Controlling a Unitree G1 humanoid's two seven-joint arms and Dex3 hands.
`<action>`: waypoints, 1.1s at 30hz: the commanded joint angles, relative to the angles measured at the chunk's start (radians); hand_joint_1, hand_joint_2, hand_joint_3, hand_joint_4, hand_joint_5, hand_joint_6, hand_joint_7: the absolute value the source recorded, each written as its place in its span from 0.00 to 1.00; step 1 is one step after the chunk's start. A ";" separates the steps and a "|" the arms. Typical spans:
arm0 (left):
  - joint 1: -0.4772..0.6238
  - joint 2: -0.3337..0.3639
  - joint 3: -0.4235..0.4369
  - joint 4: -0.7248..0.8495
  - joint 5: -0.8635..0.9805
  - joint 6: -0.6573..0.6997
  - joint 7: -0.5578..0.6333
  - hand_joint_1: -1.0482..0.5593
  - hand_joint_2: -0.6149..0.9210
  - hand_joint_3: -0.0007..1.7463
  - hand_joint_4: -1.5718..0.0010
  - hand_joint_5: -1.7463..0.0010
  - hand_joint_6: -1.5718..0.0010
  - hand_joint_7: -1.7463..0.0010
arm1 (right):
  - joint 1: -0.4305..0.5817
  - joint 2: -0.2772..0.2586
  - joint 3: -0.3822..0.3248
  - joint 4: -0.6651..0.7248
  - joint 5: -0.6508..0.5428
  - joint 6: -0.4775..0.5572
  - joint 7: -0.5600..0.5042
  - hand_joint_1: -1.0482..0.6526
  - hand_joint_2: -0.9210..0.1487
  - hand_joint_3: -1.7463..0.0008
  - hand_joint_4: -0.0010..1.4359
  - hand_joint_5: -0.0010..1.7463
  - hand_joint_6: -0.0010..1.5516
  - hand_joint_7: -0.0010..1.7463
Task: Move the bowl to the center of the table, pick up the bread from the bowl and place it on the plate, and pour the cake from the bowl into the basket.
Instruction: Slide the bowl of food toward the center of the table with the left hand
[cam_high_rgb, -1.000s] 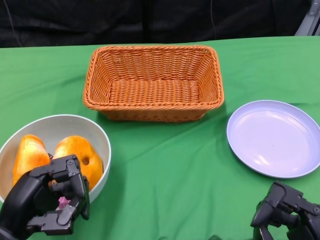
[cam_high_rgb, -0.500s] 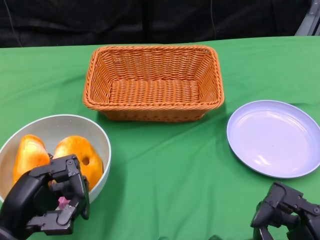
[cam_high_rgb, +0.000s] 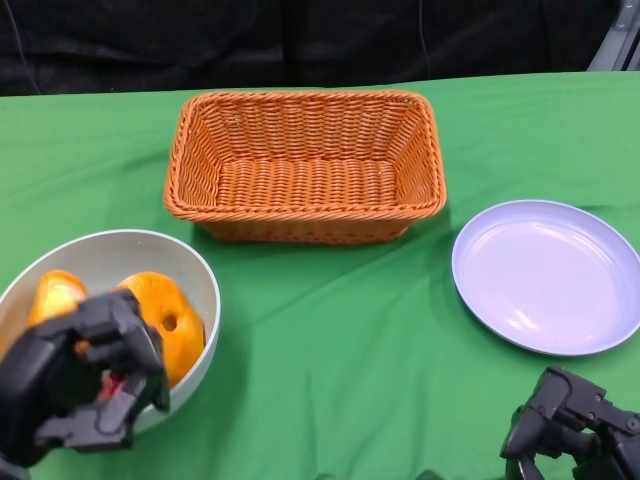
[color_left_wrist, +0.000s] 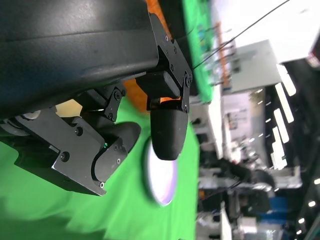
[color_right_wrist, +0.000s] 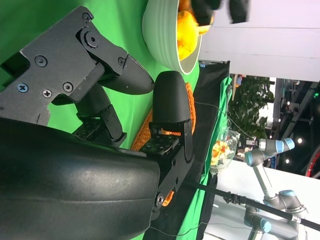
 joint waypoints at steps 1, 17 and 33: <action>-0.016 0.014 0.059 -0.045 -0.034 -0.013 0.048 0.44 0.96 0.14 0.52 0.49 0.47 0.78 | 0.010 -0.003 -0.003 -0.020 0.003 0.005 -0.011 0.58 0.49 0.22 0.56 1.00 0.42 0.91; -0.041 0.071 0.131 -0.053 0.020 0.025 0.162 0.31 1.00 0.08 0.59 0.88 0.56 1.00 | 0.013 -0.007 -0.001 -0.020 -0.008 -0.007 -0.021 0.58 0.52 0.20 0.56 1.00 0.43 0.88; -0.339 0.245 0.210 0.537 0.171 -0.104 0.269 0.28 1.00 0.20 0.72 0.98 0.74 1.00 | -0.004 0.001 0.023 -0.005 0.004 0.015 -0.021 0.54 0.46 0.27 0.53 1.00 0.41 0.90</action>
